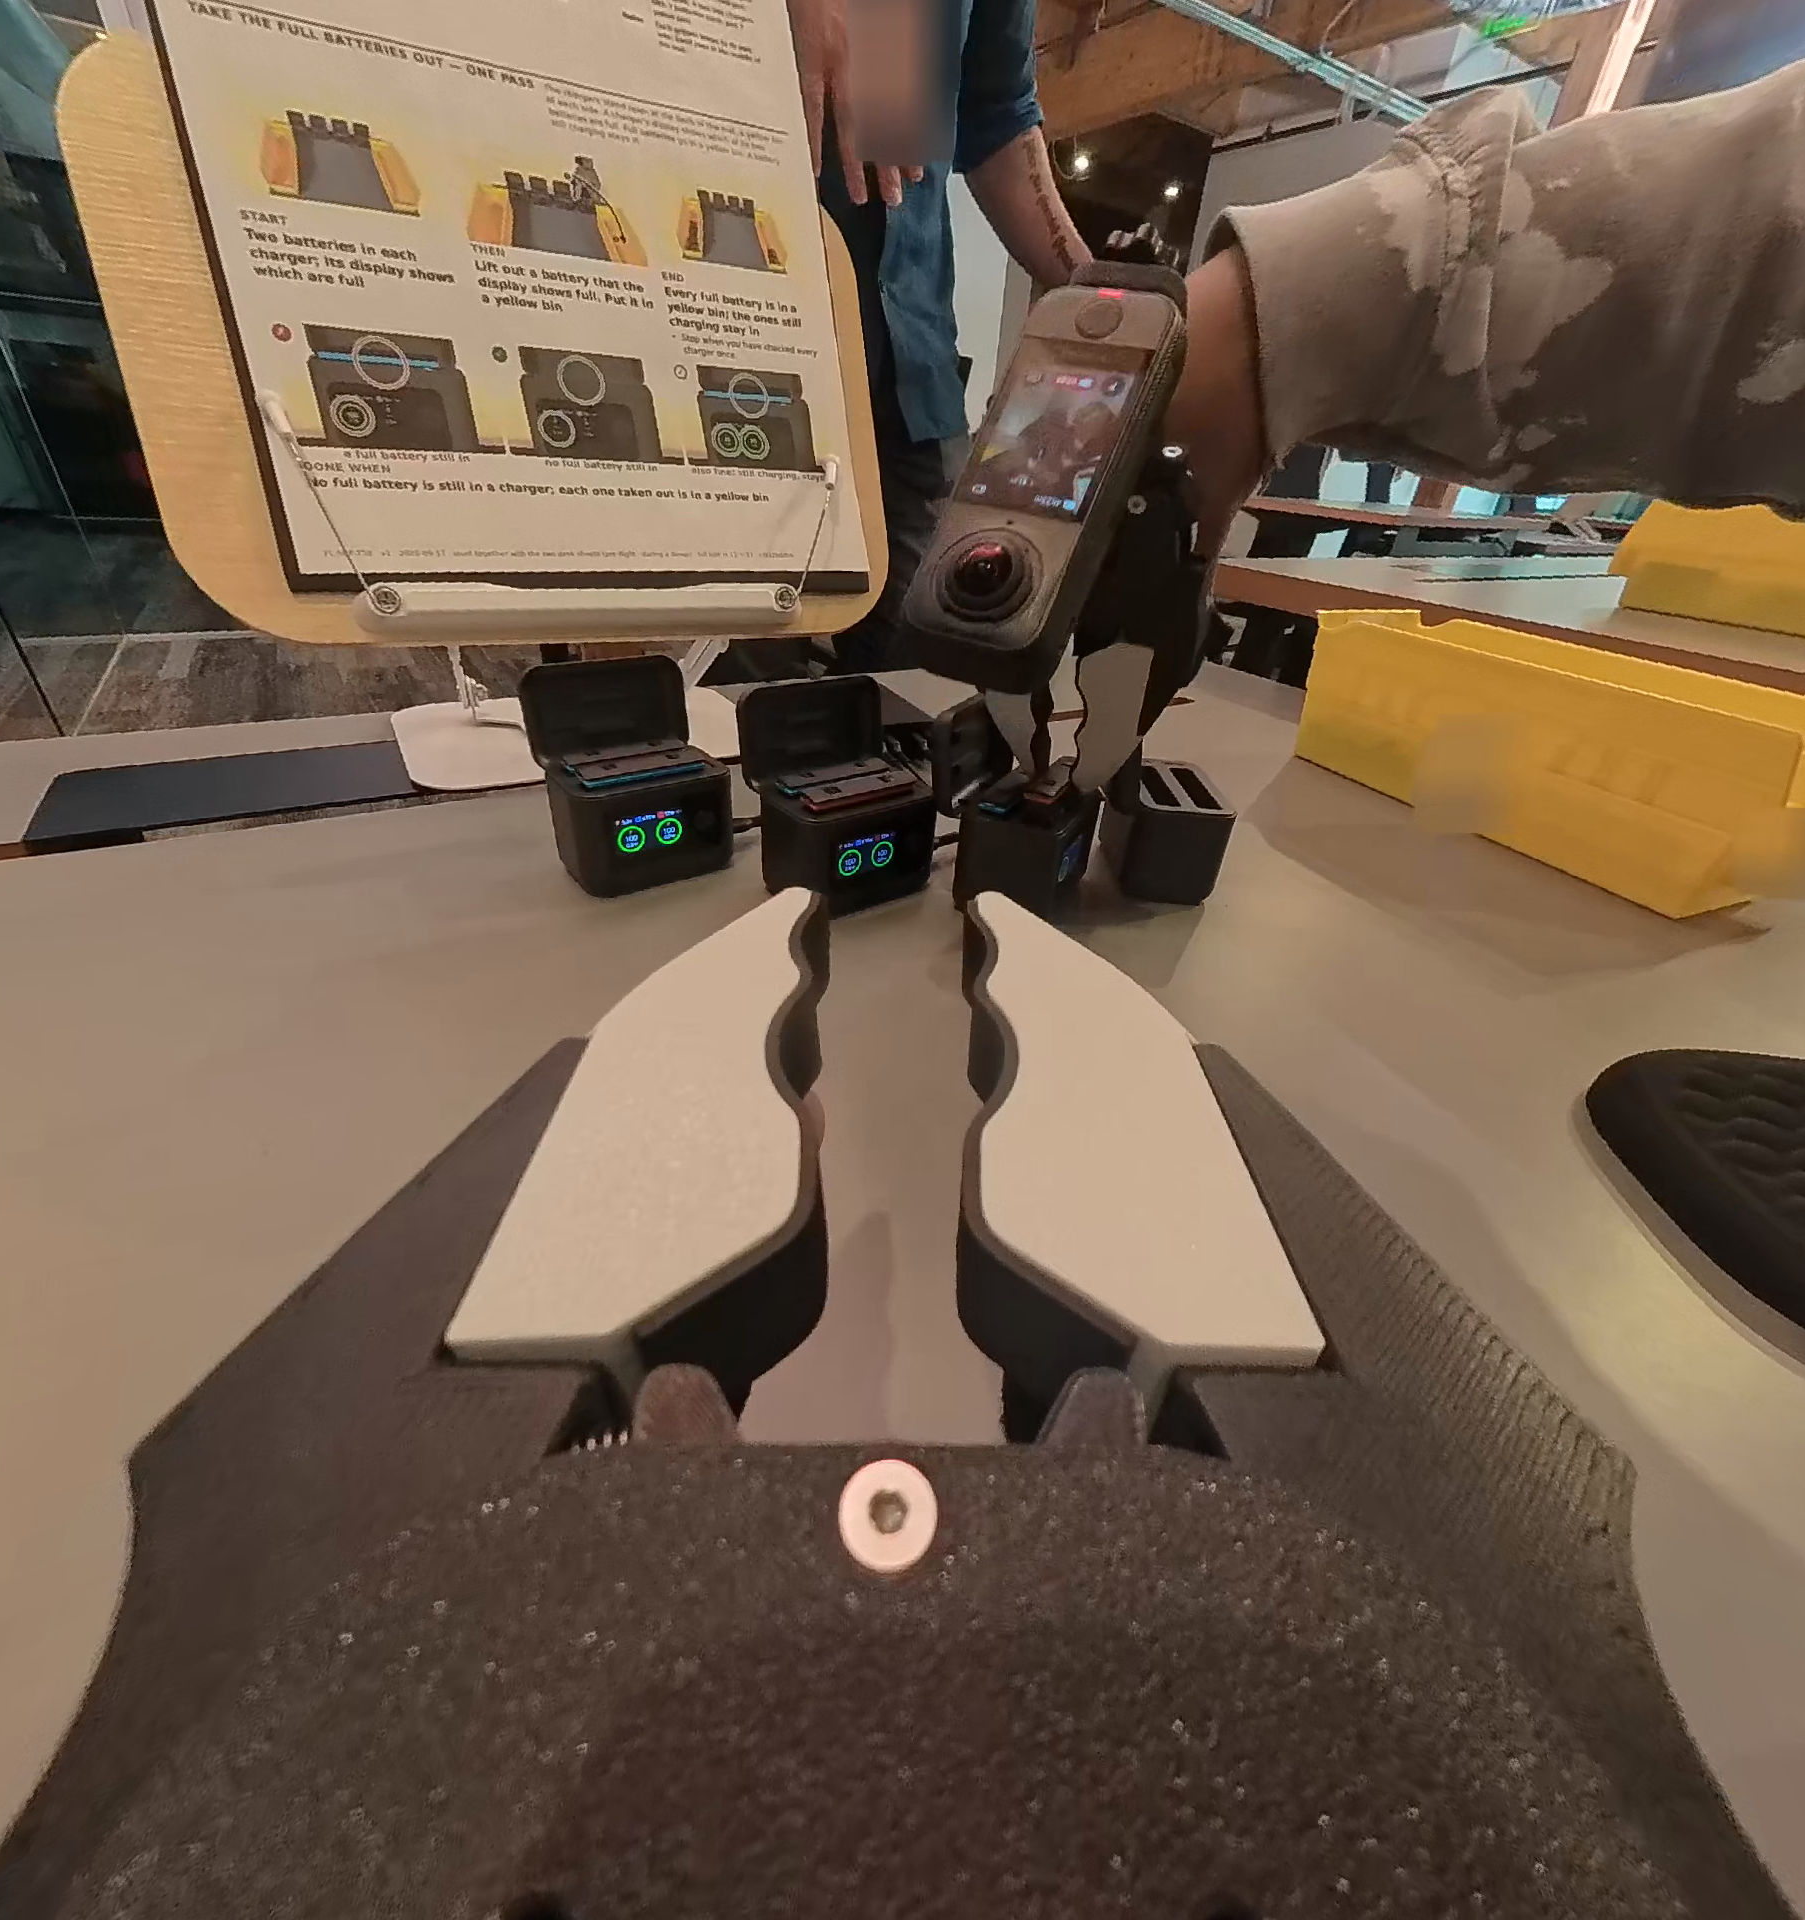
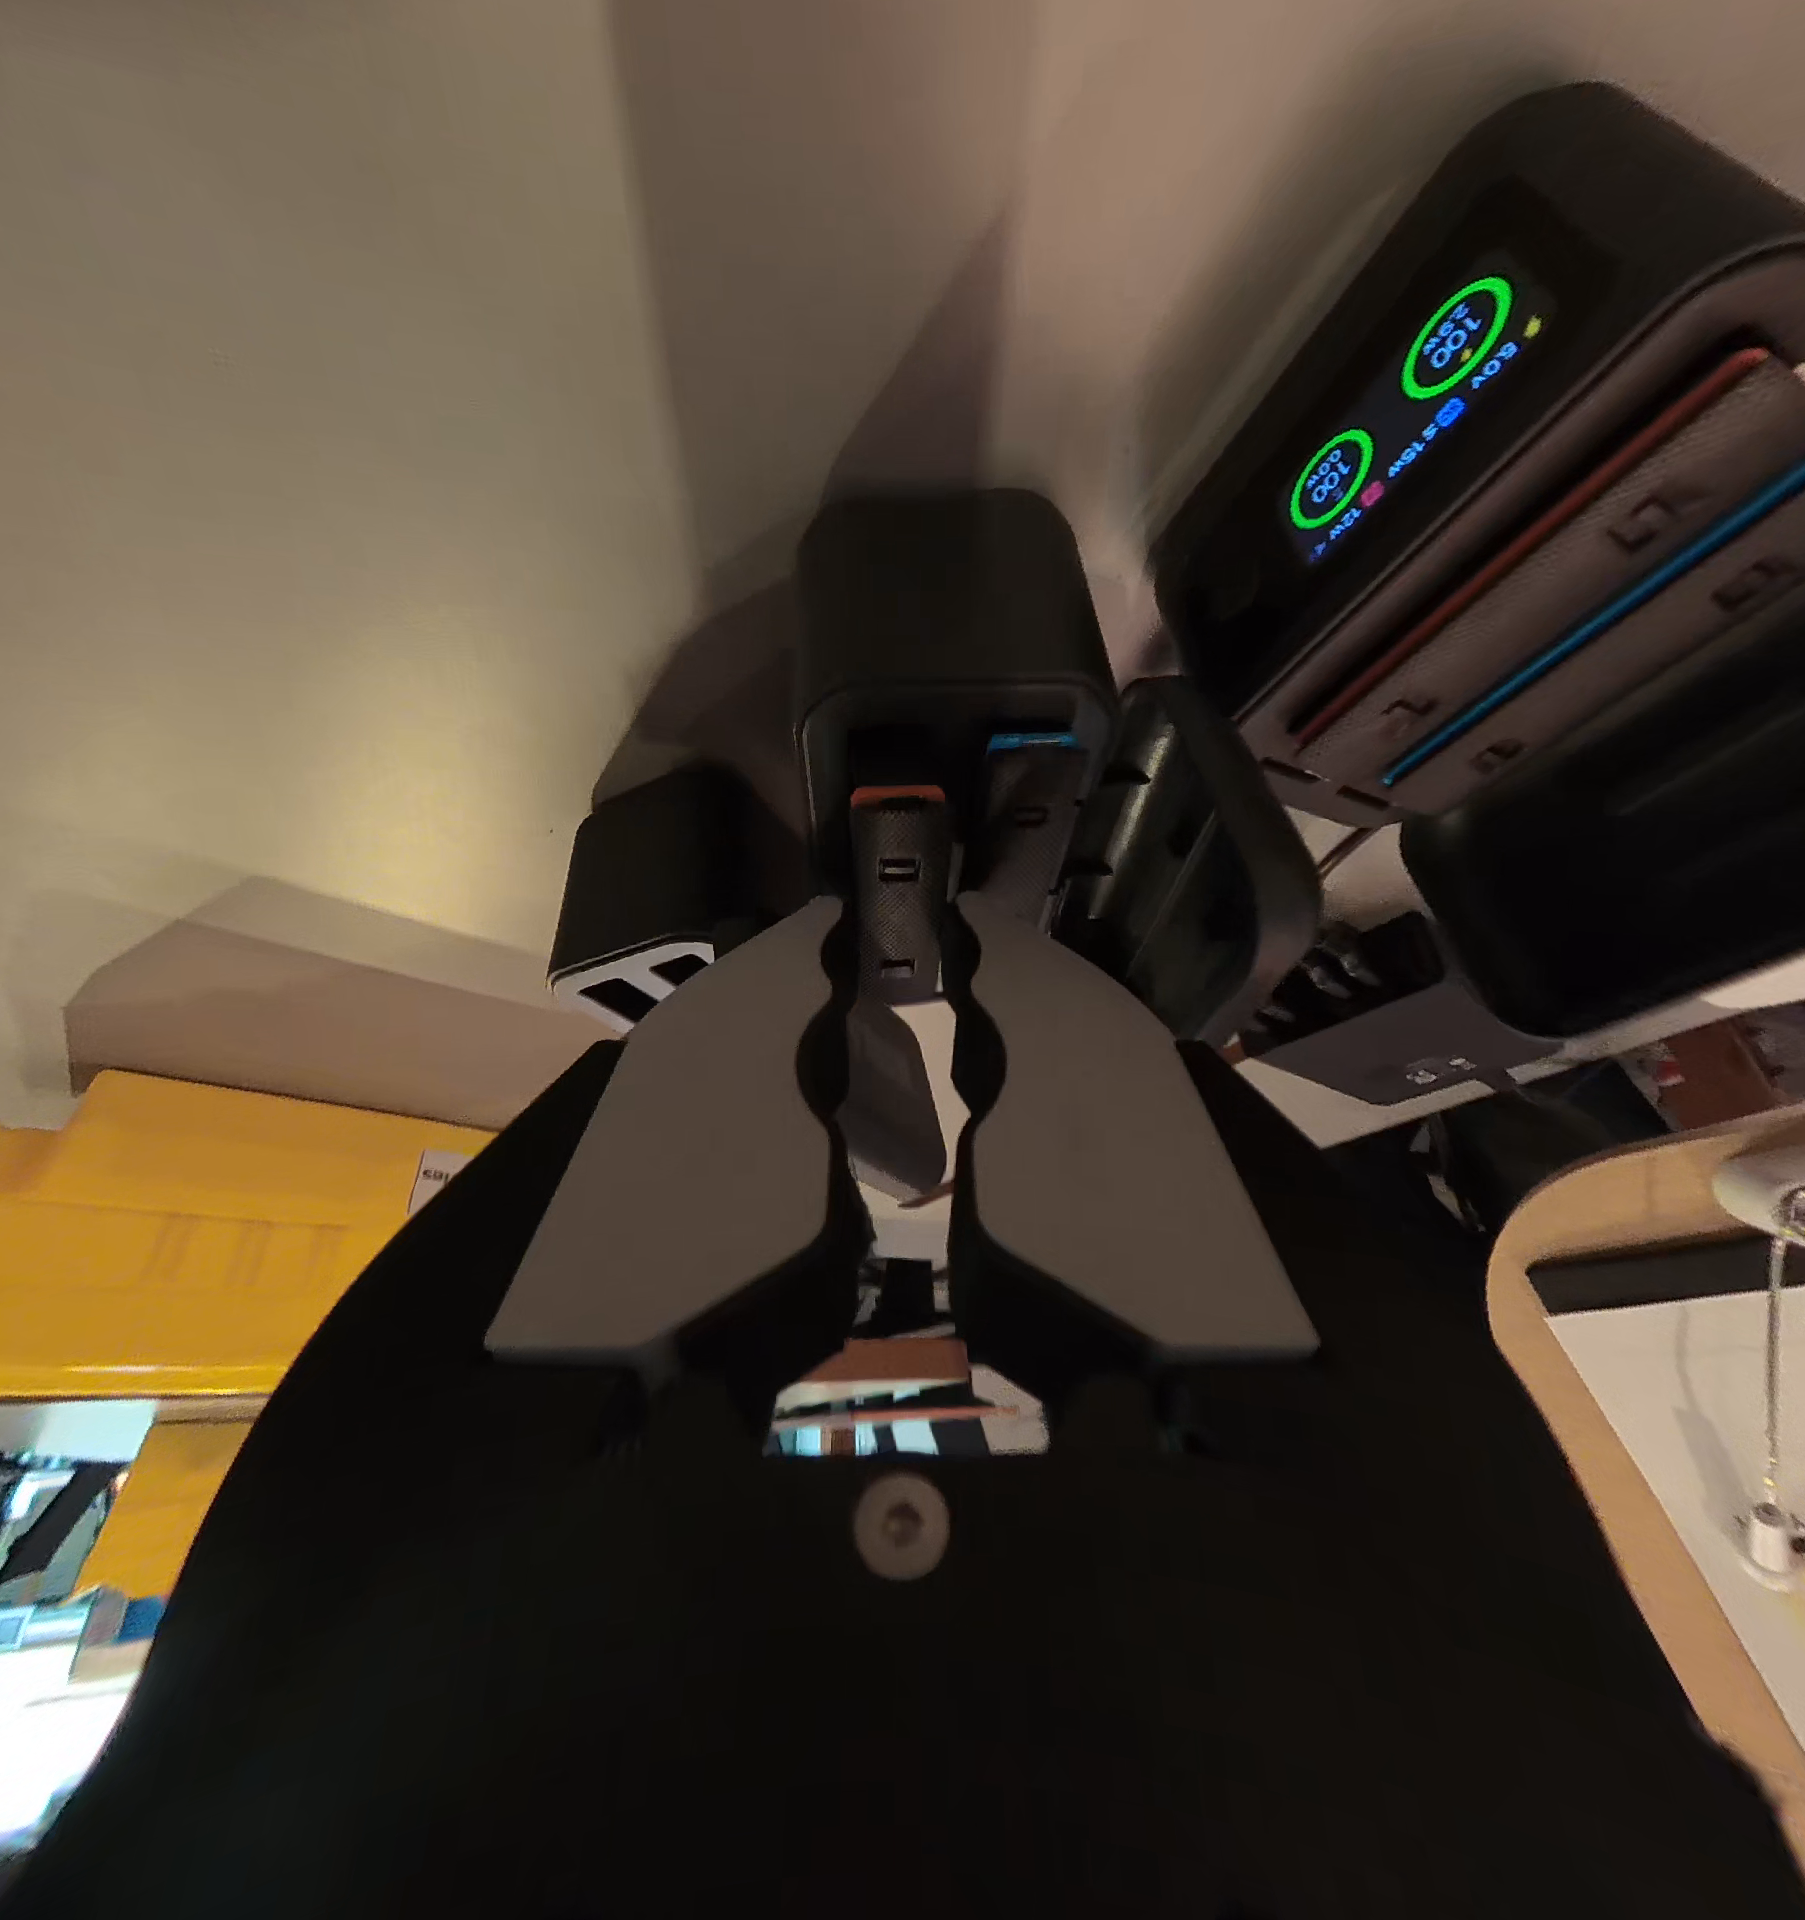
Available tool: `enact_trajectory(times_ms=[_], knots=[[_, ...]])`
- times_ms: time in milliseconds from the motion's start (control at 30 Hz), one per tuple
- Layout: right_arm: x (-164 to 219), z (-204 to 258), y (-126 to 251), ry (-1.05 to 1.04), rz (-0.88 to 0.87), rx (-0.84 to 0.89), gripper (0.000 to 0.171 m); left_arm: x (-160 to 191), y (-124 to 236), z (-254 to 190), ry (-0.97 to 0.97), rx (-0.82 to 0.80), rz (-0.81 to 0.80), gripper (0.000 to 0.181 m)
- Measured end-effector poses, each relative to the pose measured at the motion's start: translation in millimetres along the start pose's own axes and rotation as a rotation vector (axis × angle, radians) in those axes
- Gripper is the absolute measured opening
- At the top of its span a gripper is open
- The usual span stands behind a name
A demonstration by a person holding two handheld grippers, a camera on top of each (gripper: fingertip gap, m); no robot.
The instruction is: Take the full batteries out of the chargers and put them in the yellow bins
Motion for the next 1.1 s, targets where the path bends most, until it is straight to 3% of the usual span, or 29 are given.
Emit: enact_trajectory(times_ms=[267,433,867,1100], knots=[[21.7,-2.6,8.2,-0.099,-0.197,-0.051,0.022,0.0,-0.5,-0.4,-0.002,0.007,-0.001,0.024],[24.4,-3.7,4.1,-0.126,-0.302,-0.041,0.000,0.1,-0.6,-0.3,-0.002,0.007,-0.002,0.024],[20.1,-5.2,-0.5,-0.112,-0.283,-0.069,0.000,0.4,-1.9,-0.4,-0.002,0.013,0.002,0.024],[15.0,0.4,1.5,-0.118,-0.230,-0.003,0.000,-0.4,-0.6,-1.2,-0.012,0.011,-0.012,0.023]])
Point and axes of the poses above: each gripper's, where its closed fingertips meet, y back along the fingers, x out of its underside, z = x × y across the jaws, the point moved 10 cm from there along y, back along the fingers, and after that the axes turned 2 degrees about -y, right-handed, at the moved point
